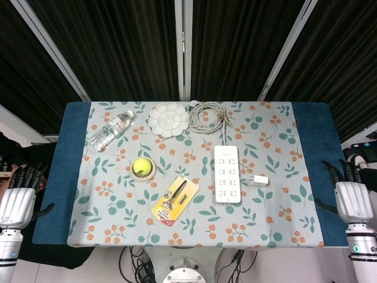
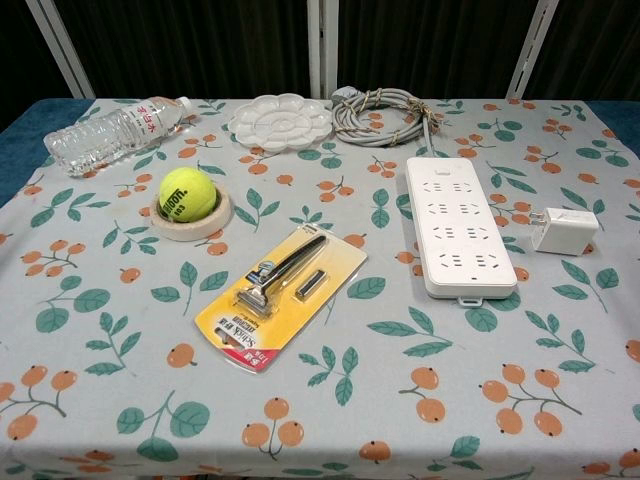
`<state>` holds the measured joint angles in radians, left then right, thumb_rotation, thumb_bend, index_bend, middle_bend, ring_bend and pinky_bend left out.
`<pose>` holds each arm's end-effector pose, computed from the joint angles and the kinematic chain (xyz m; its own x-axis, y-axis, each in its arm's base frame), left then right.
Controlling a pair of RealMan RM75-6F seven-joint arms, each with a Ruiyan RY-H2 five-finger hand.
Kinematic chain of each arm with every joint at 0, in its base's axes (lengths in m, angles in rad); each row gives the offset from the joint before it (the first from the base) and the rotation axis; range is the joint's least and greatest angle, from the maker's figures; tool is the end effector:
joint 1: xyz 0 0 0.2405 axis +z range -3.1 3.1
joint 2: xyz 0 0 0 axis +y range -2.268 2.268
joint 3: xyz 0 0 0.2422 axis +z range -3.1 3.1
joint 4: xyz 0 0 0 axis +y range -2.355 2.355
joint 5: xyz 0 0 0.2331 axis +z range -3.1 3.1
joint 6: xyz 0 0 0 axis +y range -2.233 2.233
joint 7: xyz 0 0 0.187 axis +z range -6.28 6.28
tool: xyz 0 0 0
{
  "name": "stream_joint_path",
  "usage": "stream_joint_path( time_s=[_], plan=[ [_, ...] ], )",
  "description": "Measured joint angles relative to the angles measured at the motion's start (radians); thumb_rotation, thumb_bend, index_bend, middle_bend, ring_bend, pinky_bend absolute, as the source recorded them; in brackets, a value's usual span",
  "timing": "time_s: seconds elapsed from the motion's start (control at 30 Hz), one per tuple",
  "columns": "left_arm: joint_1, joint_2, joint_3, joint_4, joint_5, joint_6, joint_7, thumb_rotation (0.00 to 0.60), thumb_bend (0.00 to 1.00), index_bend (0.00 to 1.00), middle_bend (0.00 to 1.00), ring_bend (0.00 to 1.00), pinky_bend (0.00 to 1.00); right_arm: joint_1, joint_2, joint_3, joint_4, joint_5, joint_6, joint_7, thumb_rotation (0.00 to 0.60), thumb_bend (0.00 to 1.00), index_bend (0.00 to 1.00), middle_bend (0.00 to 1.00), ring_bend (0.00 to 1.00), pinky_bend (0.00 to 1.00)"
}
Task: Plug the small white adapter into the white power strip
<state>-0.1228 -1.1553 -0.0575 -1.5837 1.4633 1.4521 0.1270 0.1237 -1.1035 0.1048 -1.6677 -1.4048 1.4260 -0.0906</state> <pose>-0.3086 0.2386 0.1213 0.4978 0.0126 0.8672 0.8673 -0.0084 -0.4978 -0.3013 -0.2480 0.1366 0.4260 0.0000 0.9047 -0.9041 0.0390 0.4256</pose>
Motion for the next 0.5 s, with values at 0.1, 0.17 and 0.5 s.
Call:
stream_joint_path(
  time_s=[0.1,0.17,0.5],
  plan=[
    [-0.004,0.0,-0.001,0.0,-0.003,-0.007,0.0,0.6,0.13,0.01,0.0,0.0,0.0,-0.005,0.0,0.001,-0.001,-0.006,0.01,0.001,0.6,0.03,0.14,0.23,0.02,0.04],
    [-0.007,-0.001,-0.001,0.0,-0.003,-0.01,-0.001,0.6,0.13,0.01,0.0,0.0,0.0,-0.004,-0.001,0.0,-0.001,-0.005,0.007,0.0,0.6,0.03,0.14,0.24,0.02,0.04],
    [-0.001,-0.003,0.002,0.001,0.001,0.002,-0.007,0.6,0.13,0.01,0.0,0.0,0.0,0.024,-0.006,-0.01,0.003,-0.038,-0.034,0.007,0.6,0.03,0.15,0.25,0.03,0.04]
  ],
)
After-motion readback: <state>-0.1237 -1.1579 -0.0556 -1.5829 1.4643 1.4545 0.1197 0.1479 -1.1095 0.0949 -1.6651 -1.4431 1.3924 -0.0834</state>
